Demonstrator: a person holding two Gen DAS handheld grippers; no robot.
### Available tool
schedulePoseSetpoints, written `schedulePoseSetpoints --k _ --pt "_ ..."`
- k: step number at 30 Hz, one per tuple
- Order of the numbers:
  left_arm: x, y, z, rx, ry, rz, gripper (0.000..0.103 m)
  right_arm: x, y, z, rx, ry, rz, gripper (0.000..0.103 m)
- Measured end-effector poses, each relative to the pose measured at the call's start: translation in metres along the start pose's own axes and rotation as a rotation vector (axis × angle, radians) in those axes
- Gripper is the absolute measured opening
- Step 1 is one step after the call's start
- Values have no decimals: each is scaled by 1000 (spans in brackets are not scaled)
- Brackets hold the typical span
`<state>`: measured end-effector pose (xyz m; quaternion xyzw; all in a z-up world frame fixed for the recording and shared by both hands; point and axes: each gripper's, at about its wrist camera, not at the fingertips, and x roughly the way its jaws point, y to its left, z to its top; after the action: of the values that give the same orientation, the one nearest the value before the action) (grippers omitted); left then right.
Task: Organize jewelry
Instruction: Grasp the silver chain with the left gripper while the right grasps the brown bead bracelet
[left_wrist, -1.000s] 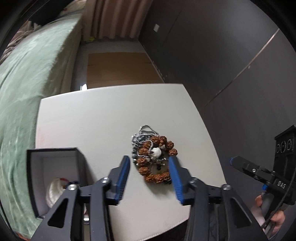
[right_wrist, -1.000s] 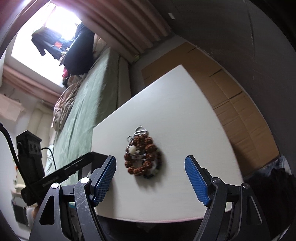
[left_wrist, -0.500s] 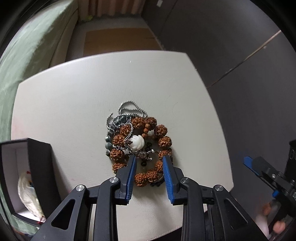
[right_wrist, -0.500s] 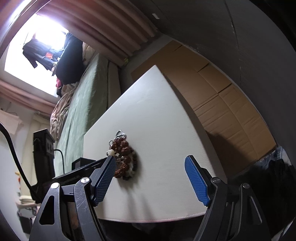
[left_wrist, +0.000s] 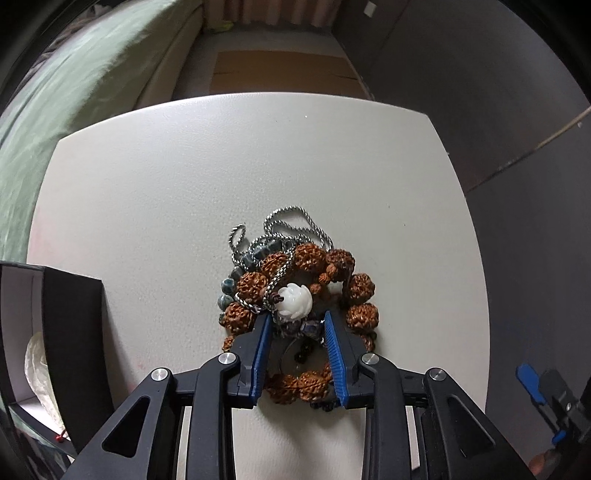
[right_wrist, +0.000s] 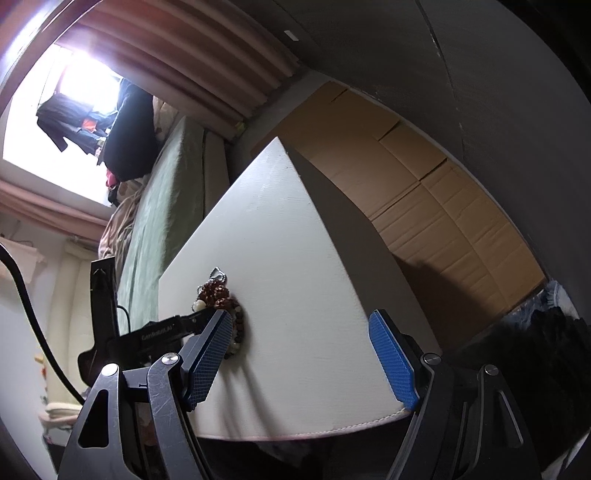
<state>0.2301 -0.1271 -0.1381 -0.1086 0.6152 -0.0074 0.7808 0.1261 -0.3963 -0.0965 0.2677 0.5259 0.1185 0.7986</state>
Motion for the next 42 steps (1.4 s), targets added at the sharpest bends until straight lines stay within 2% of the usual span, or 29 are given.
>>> schedulePoseSetpoints --k 4,9,11,12,15,21,30,33,36,41,42 --pt "2 -1 2 -3 -14 19 30 0 -3 0 7 3 2 77" --pt "3 4 0 -17 -10 -14 26 0 -2 0 6 5 8 77" --pt "0 5 -2 -12 -16 -25 20 1 -1 0 -1 6 10 77" --pt "-2 5 -3 -9 -19 -23 13 2 1 0 -3 7 12 77" --pt "-15 8 -7 -4 -28 -59 13 4 5 -2 -8 11 18 77" --pt "-52 13 -10 22 -98 -104 13 15 26 -3 -46 34 42 77" --pt "-108 33 -10 38 -202 -128 13 37 66 -6 -109 64 92 77" --pt "-126 43 -8 32 -238 -129 13 49 77 -4 -124 82 107 72" --pt "-146 54 -8 34 -277 -122 13 65 88 -3 -138 114 98 64" --pt "-176 68 -11 35 -328 -114 13 98 106 -3 -150 165 37 40" --pt "-182 71 -12 35 -339 -112 13 103 108 -3 -153 175 30 38"
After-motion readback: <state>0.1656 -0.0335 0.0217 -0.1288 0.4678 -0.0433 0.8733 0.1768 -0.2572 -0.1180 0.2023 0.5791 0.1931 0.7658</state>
